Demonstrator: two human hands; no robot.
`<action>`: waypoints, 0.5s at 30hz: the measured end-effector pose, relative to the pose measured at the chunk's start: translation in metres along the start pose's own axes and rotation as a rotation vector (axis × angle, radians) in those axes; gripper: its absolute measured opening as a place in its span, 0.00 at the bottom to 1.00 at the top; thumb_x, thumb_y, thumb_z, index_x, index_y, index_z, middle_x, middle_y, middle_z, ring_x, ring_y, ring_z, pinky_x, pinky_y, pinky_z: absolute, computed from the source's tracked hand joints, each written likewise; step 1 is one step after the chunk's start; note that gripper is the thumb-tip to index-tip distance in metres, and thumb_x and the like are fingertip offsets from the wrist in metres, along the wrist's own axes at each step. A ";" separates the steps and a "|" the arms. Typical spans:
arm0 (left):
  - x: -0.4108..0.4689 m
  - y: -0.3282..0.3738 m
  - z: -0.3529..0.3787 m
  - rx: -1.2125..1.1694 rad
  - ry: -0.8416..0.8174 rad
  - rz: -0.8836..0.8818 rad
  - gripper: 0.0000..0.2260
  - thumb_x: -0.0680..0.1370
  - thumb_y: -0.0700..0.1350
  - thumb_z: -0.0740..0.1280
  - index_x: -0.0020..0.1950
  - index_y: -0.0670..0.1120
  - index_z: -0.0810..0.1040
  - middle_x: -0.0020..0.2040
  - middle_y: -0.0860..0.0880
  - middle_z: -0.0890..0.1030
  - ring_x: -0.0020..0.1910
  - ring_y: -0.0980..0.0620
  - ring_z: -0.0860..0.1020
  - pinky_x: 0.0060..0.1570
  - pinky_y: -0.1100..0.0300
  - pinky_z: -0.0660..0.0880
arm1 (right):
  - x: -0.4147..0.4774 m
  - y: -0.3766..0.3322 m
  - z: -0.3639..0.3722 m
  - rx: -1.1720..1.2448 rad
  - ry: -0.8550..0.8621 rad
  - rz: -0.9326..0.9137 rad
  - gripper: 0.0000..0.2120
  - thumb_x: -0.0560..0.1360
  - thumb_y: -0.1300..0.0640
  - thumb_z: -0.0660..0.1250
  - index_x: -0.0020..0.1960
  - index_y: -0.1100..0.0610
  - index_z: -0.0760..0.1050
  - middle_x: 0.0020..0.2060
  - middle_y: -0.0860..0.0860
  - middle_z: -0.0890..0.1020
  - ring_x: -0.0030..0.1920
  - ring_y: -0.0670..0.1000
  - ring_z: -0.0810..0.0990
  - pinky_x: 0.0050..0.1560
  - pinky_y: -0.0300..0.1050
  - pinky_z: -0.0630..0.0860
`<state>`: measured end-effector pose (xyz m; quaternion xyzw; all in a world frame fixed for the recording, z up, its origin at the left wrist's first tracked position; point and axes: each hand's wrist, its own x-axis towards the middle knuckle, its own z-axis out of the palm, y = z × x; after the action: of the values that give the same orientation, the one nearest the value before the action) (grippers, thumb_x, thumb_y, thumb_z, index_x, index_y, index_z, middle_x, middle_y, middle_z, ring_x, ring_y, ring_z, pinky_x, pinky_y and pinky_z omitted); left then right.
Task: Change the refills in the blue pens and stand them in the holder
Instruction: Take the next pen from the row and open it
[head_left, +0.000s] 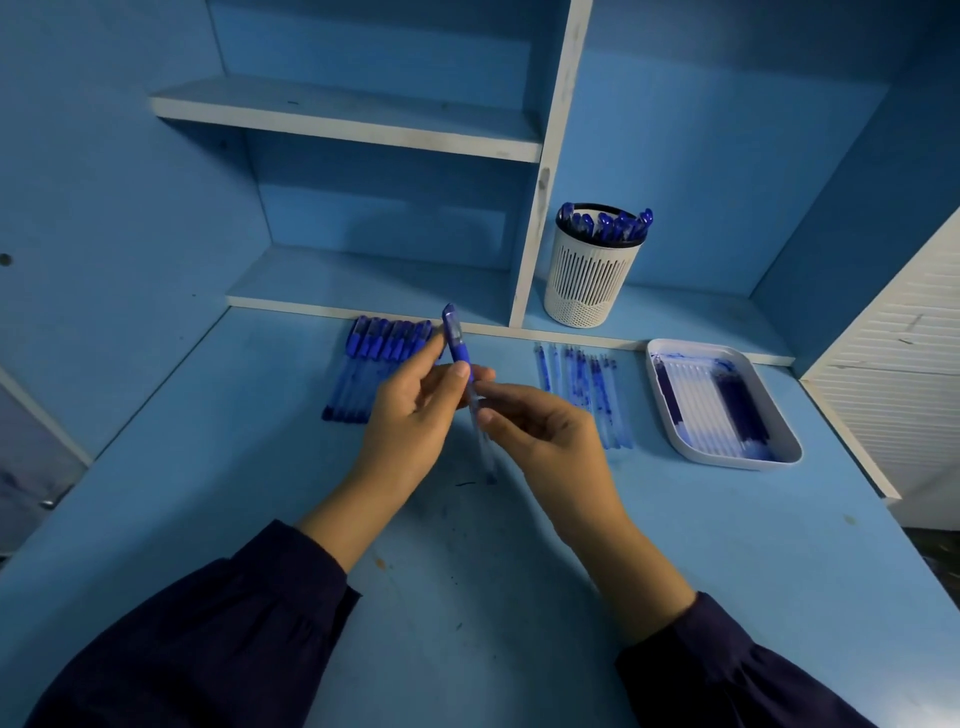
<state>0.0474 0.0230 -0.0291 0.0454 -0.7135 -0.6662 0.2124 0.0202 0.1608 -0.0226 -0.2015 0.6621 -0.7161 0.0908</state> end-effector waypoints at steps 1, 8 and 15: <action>-0.001 0.001 0.001 -0.015 0.015 0.017 0.18 0.83 0.42 0.61 0.73 0.50 0.70 0.48 0.56 0.86 0.52 0.58 0.82 0.58 0.60 0.77 | 0.000 -0.002 -0.003 -0.011 0.011 -0.024 0.10 0.75 0.68 0.68 0.54 0.59 0.82 0.47 0.49 0.86 0.51 0.46 0.83 0.56 0.40 0.78; -0.011 0.000 0.004 0.031 -0.108 0.051 0.20 0.81 0.39 0.63 0.69 0.58 0.71 0.44 0.52 0.83 0.38 0.54 0.81 0.40 0.60 0.80 | 0.007 -0.014 -0.024 0.012 0.182 -0.158 0.10 0.76 0.63 0.69 0.54 0.52 0.81 0.42 0.49 0.83 0.44 0.44 0.79 0.47 0.36 0.75; -0.020 0.000 0.009 0.130 -0.186 0.076 0.18 0.80 0.41 0.66 0.68 0.56 0.74 0.48 0.53 0.85 0.33 0.52 0.78 0.28 0.58 0.76 | 0.009 -0.012 -0.026 -0.055 0.141 -0.164 0.08 0.75 0.62 0.70 0.54 0.58 0.80 0.42 0.53 0.83 0.43 0.47 0.81 0.46 0.38 0.78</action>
<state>0.0624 0.0381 -0.0339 -0.0300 -0.7731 -0.6112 0.1672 0.0027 0.1819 -0.0107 -0.2064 0.6676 -0.7151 -0.0206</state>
